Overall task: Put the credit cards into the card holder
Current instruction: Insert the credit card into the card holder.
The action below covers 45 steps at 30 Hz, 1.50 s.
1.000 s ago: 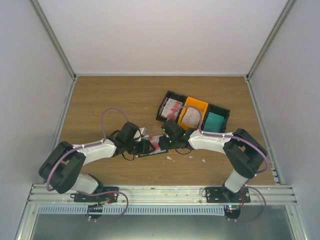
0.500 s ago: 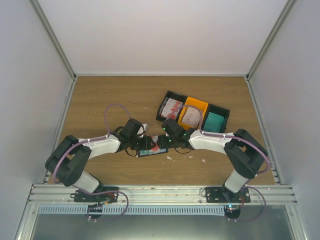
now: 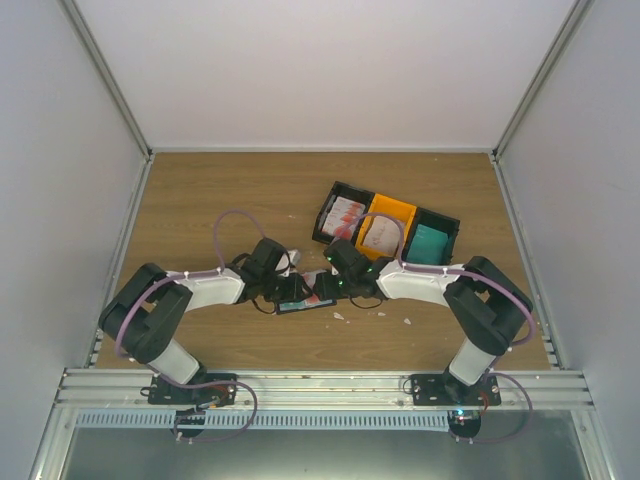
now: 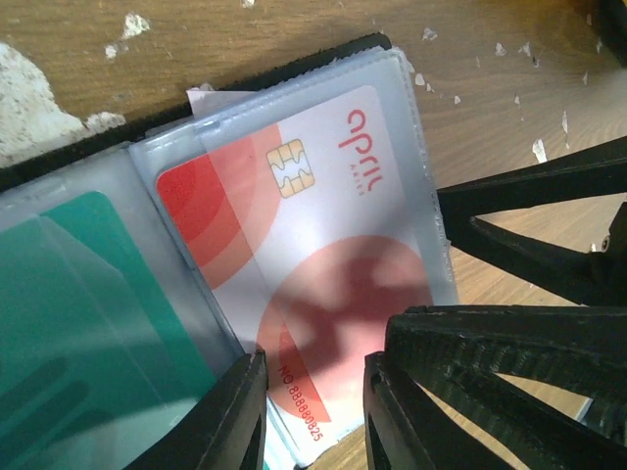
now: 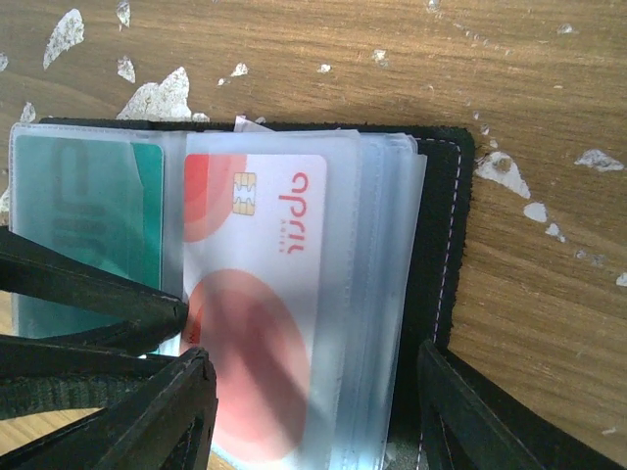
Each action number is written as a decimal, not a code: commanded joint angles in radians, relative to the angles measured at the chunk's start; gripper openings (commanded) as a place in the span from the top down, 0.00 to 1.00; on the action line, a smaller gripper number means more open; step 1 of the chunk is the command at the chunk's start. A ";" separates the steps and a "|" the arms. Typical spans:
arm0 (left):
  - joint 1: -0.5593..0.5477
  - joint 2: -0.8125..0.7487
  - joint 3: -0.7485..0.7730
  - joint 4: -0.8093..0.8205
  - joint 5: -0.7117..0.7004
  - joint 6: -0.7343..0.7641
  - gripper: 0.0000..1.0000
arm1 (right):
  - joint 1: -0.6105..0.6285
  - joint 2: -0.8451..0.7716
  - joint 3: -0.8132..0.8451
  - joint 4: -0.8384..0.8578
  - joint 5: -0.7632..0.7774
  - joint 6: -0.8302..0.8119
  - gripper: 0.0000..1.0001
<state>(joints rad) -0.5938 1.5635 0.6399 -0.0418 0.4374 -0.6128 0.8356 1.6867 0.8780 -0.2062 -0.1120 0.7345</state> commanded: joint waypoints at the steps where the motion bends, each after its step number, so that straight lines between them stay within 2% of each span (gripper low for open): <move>1: -0.005 0.018 -0.025 0.060 0.064 0.002 0.72 | -0.006 -0.014 -0.018 0.027 0.014 0.011 0.43; 6: -0.004 -0.016 -0.040 0.100 0.069 -0.006 0.75 | -0.006 -0.049 -0.024 0.014 0.062 0.013 0.43; 14: -0.005 -0.046 -0.039 0.064 0.010 0.001 0.76 | -0.006 -0.090 -0.028 0.006 0.110 0.020 0.46; 18: -0.004 -0.057 -0.033 0.050 -0.022 0.011 0.82 | -0.004 -0.099 -0.034 0.021 0.110 0.015 0.49; 26: -0.004 0.025 -0.038 0.038 -0.053 0.010 0.89 | -0.004 -0.065 -0.037 0.050 0.044 0.020 0.65; 38: -0.006 0.074 -0.043 0.011 -0.087 0.017 0.93 | -0.003 -0.015 -0.030 0.046 -0.010 0.016 0.66; 45: -0.006 0.080 -0.044 0.020 -0.080 0.017 0.93 | -0.003 -0.018 -0.037 0.079 -0.067 0.017 0.73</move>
<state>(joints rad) -0.5930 1.5841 0.6144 0.0017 0.4141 -0.6125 0.8349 1.6650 0.8516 -0.1638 -0.1387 0.7486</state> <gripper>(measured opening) 0.068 0.280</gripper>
